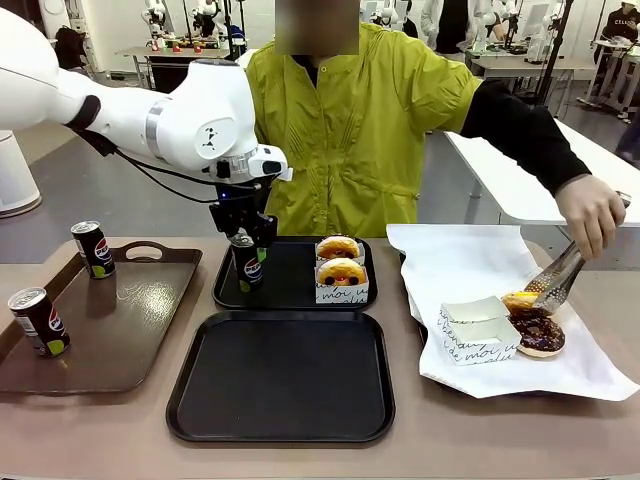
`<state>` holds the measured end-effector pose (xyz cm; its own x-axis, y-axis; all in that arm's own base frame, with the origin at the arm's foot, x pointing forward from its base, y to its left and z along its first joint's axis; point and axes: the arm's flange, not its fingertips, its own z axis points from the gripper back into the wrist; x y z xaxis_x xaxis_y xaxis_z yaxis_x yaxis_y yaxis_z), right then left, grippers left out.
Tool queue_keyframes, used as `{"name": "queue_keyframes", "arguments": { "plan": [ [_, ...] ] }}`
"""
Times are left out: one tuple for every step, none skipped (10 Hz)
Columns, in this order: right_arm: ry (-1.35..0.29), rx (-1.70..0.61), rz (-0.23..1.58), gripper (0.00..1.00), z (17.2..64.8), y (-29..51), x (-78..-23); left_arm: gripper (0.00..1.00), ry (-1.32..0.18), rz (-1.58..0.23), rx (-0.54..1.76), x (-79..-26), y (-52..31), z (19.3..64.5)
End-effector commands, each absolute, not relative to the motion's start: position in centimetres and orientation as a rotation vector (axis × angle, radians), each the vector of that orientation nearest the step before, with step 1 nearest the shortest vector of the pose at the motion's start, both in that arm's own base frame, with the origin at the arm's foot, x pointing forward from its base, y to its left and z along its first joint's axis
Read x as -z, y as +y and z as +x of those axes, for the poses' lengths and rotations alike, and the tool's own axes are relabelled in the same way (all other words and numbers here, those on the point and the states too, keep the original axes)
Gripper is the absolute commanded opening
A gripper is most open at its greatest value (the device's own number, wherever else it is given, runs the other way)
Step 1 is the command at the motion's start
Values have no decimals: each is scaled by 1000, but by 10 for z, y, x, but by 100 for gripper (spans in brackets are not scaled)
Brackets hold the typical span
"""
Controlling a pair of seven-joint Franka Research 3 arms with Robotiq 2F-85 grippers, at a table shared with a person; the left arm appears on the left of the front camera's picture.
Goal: Set up donuts and drinks on trays.
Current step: Pick up one Pepsi coke and place it on the Flat Tray.
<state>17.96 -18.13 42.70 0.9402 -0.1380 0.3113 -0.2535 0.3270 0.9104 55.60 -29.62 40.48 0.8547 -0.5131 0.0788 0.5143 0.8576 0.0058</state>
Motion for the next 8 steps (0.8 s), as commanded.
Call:
{"name": "queue_keyframes", "arguments": {
  "plan": [
    [-376,-91,1254,100,179,-181,-428,58,-99,11,559,-409,-299,564],
    [-376,-91,1254,100,179,-181,-428,58,-99,21,553,-405,-298,564],
    [-376,-91,1254,100,179,-181,-428,58,-94,29,560,-402,-298,565],
    [-376,-91,1254,100,179,-181,-428,58,-93,35,561,-400,-299,565],
    [-376,-91,1254,100,179,-181,-428,79,-92,42,561,-397,-299,565],
    [-376,-91,1254,100,179,-181,-428,79,-89,43,562,-396,-300,566],
    [-376,-91,1254,100,179,-181,-428,100,-91,42,563,-395,-300,565],
    [-376,-91,1254,100,179,-181,-428,100,-92,38,564,-395,-300,565]
  ]
}}
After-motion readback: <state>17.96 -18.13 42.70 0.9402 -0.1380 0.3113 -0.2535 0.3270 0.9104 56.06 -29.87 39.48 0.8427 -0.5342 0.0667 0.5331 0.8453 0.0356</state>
